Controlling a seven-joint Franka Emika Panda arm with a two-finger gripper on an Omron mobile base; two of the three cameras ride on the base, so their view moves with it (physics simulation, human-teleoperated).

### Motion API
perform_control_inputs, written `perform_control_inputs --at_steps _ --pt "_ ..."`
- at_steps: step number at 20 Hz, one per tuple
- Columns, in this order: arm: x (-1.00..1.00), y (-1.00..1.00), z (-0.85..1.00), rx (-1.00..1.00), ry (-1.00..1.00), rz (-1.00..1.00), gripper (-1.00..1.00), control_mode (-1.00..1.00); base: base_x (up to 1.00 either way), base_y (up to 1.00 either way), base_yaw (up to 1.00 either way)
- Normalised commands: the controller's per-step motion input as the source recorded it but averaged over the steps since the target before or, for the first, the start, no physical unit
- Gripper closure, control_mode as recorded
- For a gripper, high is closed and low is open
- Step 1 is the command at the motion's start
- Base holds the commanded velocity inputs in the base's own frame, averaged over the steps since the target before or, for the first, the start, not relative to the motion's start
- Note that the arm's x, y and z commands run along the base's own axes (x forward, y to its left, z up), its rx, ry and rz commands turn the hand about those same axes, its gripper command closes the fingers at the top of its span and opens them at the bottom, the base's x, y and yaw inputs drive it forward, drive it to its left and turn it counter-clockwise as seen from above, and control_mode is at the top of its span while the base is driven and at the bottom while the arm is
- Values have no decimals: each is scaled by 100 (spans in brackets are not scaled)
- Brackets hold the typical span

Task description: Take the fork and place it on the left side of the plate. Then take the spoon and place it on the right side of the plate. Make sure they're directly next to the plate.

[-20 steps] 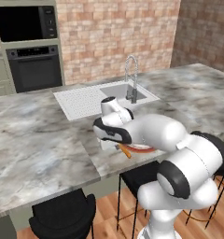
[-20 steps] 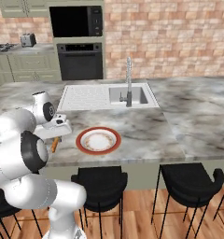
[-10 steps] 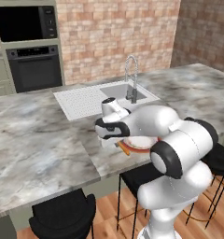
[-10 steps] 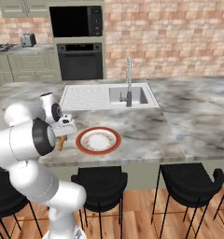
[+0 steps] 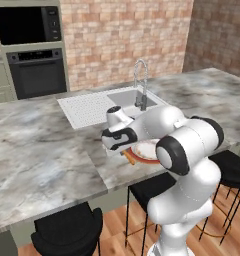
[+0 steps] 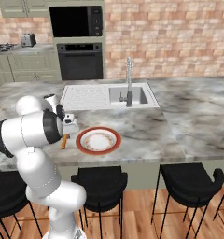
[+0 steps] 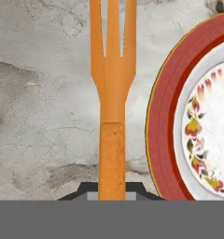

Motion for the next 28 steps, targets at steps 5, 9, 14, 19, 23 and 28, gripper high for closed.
perform_control_inputs --at_steps 5,9,14,19,23,28 --pt "13 11 -25 0 0 0 100 -100 0 0 0" --pt "11 4 -23 0 0 -2 100 -100 0 0 0" --pt "13 1 -17 0 0 -1 100 -100 0 0 0" --pt "13 -2 -11 1 0 0 100 -100 0 0 0" --pt "18 0 -8 0 0 0 100 -100 0 0 0" --pt "20 0 -5 0 0 0 100 -100 0 0 0"
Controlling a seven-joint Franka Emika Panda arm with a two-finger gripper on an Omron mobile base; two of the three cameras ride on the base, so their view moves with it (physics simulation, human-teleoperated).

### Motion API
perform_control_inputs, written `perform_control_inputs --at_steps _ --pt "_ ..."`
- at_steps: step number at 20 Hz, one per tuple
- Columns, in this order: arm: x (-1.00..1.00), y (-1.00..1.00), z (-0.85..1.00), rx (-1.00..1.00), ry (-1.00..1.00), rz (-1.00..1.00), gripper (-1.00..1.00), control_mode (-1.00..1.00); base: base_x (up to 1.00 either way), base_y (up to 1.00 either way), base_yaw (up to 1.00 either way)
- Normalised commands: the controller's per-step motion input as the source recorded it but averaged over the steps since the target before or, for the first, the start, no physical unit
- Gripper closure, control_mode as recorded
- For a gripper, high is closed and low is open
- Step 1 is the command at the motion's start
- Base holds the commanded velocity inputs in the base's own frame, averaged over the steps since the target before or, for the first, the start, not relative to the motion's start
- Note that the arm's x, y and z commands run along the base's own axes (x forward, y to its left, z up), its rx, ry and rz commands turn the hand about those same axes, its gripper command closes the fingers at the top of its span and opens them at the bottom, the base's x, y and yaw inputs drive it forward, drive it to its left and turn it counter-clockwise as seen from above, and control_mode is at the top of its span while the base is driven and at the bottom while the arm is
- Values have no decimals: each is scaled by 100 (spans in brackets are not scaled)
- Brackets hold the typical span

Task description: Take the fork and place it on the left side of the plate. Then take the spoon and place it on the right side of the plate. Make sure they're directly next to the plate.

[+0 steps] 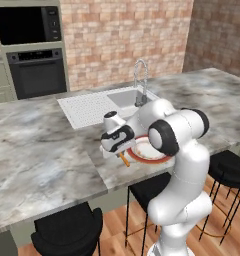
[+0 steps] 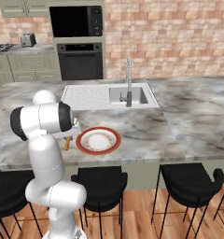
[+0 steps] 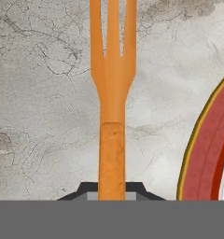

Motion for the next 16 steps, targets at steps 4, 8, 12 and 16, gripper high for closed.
perform_control_inputs --at_steps 4,8,12,16 --pt "18 0 -7 0 0 0 100 -100 0 0 0" --pt "11 0 -13 0 0 0 100 -100 0 0 0" --pt "12 1 -13 0 0 0 100 -100 0 0 0" --pt "7 2 -12 0 0 0 100 -100 0 0 0"
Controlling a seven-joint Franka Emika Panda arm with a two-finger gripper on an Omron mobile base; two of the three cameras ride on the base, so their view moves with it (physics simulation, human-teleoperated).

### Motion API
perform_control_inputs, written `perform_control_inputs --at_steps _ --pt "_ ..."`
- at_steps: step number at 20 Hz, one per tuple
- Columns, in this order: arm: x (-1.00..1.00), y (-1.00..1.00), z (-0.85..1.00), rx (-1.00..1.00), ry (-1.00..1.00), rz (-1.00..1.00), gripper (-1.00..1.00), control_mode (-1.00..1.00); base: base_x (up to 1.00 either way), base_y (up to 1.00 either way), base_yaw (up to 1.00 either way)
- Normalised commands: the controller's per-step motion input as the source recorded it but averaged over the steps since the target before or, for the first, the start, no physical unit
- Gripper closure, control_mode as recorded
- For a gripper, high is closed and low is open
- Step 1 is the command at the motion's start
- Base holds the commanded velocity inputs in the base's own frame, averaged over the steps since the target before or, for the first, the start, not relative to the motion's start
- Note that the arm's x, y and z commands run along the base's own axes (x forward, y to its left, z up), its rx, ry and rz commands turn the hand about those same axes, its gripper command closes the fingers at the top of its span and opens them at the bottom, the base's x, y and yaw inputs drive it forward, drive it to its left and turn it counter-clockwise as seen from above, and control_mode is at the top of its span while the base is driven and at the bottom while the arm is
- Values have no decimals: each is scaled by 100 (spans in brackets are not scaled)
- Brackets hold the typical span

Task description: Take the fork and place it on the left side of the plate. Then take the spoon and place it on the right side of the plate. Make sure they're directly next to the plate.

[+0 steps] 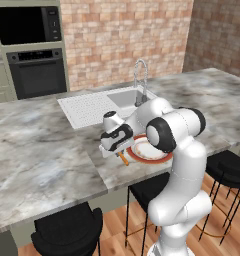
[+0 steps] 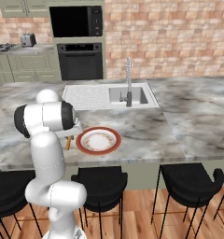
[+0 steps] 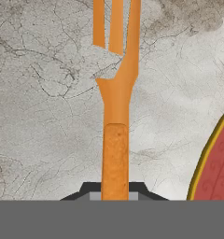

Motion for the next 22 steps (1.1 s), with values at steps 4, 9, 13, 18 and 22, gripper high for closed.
perform_control_inputs --at_steps 4,9,13,18,22 --pt "6 0 -11 1 0 0 100 -100 0 0 0" --pt "0 0 -5 3 0 0 -100 -100 0 0 0" --pt "0 1 13 0 2 0 -100 -100 0 0 0" --pt "4 7 24 0 0 2 -100 -100 0 0 0" --pt "2 11 32 0 0 5 -100 -100 0 0 0"
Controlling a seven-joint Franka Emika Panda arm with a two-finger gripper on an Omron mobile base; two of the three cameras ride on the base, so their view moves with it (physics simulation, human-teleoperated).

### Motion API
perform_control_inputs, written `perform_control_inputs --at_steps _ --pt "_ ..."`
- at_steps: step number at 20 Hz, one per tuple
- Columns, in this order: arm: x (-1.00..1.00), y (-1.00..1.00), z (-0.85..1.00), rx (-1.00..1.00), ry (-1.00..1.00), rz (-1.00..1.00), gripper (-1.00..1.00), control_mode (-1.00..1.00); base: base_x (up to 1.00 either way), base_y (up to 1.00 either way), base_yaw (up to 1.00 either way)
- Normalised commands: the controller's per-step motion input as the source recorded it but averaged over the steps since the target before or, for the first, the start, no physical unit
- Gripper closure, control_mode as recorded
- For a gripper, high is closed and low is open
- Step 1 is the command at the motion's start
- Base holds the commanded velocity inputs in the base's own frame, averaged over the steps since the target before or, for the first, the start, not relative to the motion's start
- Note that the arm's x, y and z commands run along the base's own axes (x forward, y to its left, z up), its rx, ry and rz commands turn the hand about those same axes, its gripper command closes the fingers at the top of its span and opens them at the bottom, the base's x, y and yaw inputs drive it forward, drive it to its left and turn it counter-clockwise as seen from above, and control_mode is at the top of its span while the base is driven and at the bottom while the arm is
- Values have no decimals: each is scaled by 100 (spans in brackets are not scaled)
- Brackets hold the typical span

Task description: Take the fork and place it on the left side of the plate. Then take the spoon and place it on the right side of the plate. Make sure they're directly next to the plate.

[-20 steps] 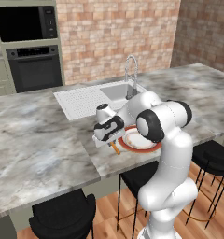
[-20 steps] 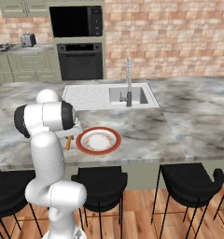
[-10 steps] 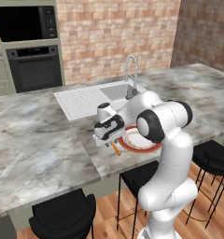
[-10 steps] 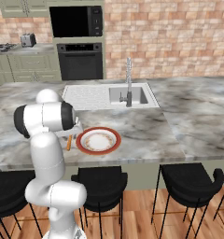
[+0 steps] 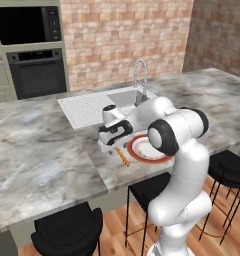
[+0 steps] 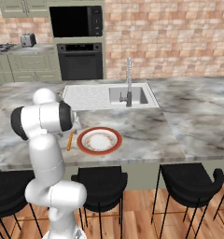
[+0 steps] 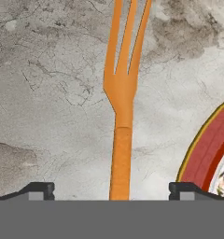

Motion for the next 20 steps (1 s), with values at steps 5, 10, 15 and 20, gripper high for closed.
perform_control_inputs --at_steps 5,10,15,20 --pt "-21 7 33 2 0 0 -100 -100 0 0 0" --pt "-56 -2 22 10 -1 0 -100 -100 0 0 0" --pt "-73 -9 17 18 -5 -1 -100 -100 0 0 0" --pt "-70 -7 23 22 0 0 -100 -100 0 0 0"
